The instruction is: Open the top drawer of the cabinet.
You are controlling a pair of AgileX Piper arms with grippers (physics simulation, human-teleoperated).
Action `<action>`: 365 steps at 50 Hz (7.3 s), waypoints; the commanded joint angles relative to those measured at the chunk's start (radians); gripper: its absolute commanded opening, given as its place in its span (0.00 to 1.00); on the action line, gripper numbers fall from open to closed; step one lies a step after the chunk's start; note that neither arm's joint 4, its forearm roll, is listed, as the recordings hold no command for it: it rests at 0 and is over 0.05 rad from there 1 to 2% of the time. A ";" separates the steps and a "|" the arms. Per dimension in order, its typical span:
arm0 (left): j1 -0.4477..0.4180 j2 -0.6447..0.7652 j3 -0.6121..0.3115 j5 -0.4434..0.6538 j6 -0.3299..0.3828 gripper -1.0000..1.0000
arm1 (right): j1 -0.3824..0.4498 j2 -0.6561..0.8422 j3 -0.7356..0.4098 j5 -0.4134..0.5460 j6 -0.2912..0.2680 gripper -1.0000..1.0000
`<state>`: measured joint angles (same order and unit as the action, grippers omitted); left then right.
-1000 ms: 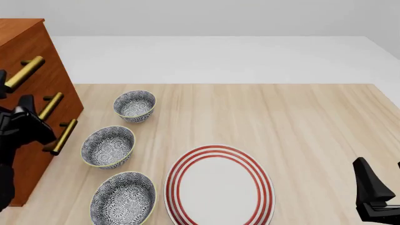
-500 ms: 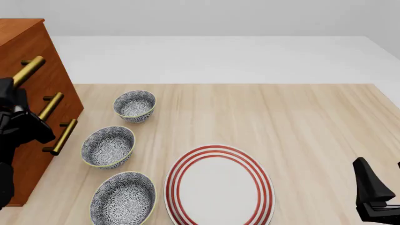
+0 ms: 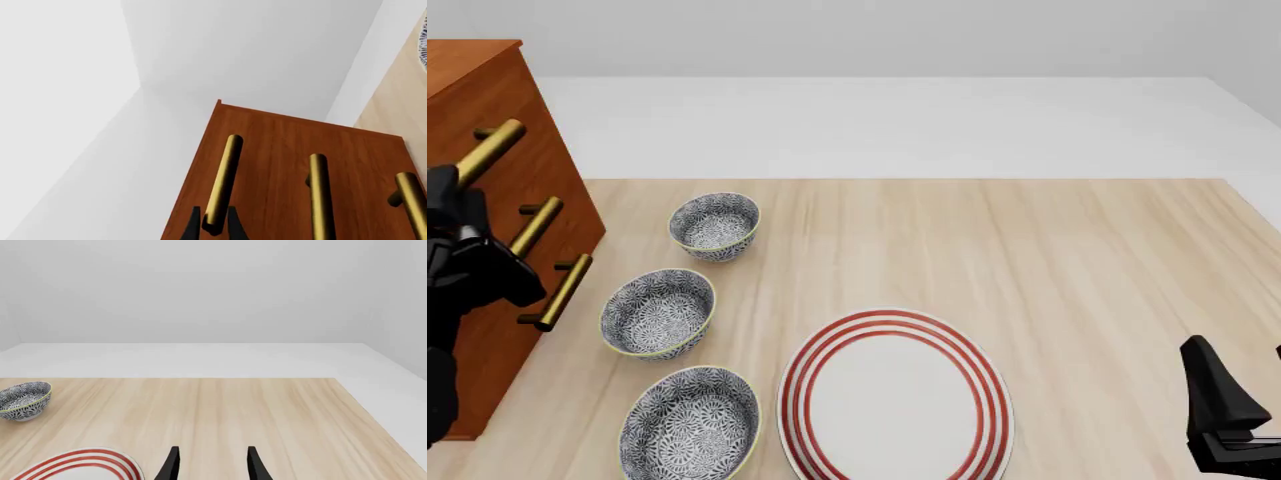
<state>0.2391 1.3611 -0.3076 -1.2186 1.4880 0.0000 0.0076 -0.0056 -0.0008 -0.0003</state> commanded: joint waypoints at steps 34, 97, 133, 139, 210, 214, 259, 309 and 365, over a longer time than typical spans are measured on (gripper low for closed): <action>-0.066 -0.037 0.038 -0.001 0.053 0.00 | 0.000 0.000 0.000 0.000 0.000 1.00; -0.138 -0.088 0.074 -0.001 0.064 0.00 | 0.000 0.000 0.000 0.000 0.000 1.00; -0.168 -0.104 0.079 -0.001 0.065 0.00 | 0.000 0.000 0.000 0.000 0.000 1.00; -0.169 -0.104 0.080 -0.001 0.065 0.00 | 0.000 0.000 0.000 0.000 0.000 1.00; -0.204 -0.216 0.144 0.001 0.070 1.00 | 0.000 0.000 0.000 0.000 0.000 1.00; -0.214 -0.297 0.176 0.044 0.068 1.00 | 0.000 0.000 0.000 0.000 0.000 1.00; -0.206 -0.978 -0.240 0.924 -0.359 1.00 | 0.000 0.000 0.000 0.000 0.000 1.00; -0.126 -0.568 -1.044 1.895 -1.244 1.00 | 0.000 0.000 0.000 0.000 0.000 1.00; -0.223 -0.420 -0.959 1.997 -1.508 1.00 | 0.000 0.000 0.000 0.000 0.000 1.00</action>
<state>0.0078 0.8960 -1.2489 0.7761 0.0282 -0.0001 0.0075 -0.0056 -0.0008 -0.0003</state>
